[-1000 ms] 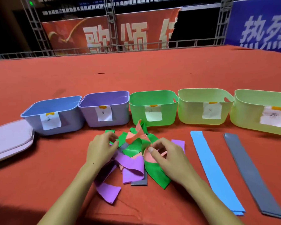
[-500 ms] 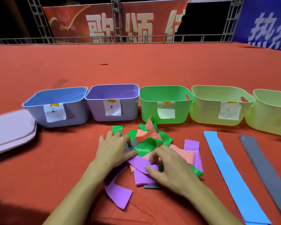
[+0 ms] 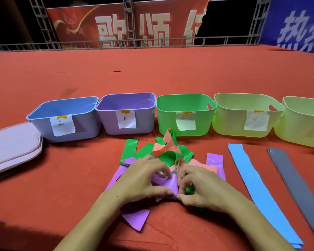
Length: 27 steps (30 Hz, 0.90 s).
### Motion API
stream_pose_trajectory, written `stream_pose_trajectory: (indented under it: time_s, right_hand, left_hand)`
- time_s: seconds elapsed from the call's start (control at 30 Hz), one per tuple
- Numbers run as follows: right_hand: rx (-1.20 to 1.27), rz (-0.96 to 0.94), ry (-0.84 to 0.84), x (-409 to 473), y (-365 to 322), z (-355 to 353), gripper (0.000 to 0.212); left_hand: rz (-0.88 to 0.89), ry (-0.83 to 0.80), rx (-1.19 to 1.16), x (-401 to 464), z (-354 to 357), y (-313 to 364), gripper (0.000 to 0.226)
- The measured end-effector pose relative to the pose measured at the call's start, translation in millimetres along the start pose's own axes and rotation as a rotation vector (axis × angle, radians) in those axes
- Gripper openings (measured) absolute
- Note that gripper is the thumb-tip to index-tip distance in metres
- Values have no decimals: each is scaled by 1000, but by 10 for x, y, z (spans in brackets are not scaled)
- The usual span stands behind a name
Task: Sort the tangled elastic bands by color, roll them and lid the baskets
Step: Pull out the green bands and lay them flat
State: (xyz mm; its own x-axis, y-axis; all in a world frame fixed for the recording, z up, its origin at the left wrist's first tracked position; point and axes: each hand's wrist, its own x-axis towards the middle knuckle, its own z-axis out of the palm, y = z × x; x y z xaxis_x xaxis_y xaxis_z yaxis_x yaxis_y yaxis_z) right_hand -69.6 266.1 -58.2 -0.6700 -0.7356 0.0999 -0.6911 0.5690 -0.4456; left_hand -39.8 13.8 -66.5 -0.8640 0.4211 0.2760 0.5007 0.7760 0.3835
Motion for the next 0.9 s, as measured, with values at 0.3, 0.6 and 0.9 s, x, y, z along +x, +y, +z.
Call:
stream_pose_trajectory:
  time_s: [0.3,0.6,0.9]
  right_hand:
    - [470,-10,258,-99,-53,-228,14]
    - [714,1,496,-60,-171,-259,8]
    - [804,-5,628,-23,-265,-226,17]
  left_hand:
    - [-182,313,-15,47,-50,-51,27]
    - [-21,552,-292,154,-195,320,32]
    - [-48,555,-557,192,-160,505,14]
